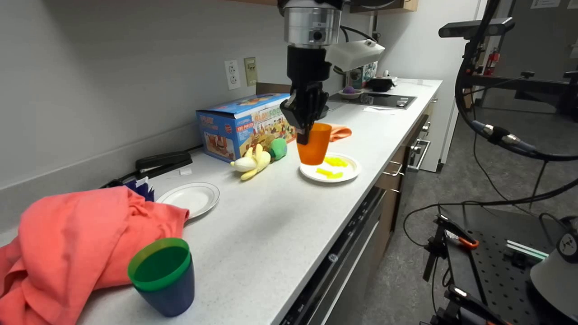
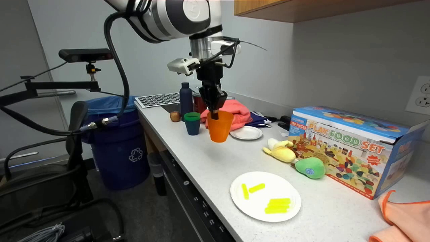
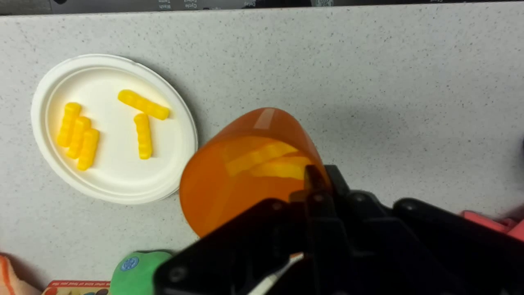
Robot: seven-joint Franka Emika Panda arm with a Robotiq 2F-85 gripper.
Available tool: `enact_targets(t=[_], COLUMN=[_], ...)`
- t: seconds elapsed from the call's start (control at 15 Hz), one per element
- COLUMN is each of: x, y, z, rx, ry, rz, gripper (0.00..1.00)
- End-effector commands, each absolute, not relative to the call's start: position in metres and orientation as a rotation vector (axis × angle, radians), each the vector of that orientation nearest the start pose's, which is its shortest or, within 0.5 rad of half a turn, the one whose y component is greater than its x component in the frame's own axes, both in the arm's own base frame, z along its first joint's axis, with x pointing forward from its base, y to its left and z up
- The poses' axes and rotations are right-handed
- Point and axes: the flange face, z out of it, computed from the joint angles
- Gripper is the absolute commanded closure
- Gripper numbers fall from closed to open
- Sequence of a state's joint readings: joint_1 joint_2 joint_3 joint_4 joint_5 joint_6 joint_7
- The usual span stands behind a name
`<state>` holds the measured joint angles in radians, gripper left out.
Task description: Transfer the chips onto the plate from the orange cup.
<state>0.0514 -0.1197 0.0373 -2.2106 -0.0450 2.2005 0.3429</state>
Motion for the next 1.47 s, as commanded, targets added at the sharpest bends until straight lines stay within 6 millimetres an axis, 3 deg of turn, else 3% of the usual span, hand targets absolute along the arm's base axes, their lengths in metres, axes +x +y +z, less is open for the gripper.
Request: enact_targets(t=[0.0, 0.6, 1.13, 1.4], x=[0.516, 0.518, 0.529, 0.532], y=[0.045, 0.04, -0.006, -0.042], z=[0.441, 0.439, 0.44, 0.444], rx=[-3.133, -3.104, -2.862, -2.754], ry=[0.361, 0.389, 0.525, 0.568], rz=[-0.181, -0.158, -0.091, -0.066], gripper=[0.95, 0.99, 0.99, 0.99])
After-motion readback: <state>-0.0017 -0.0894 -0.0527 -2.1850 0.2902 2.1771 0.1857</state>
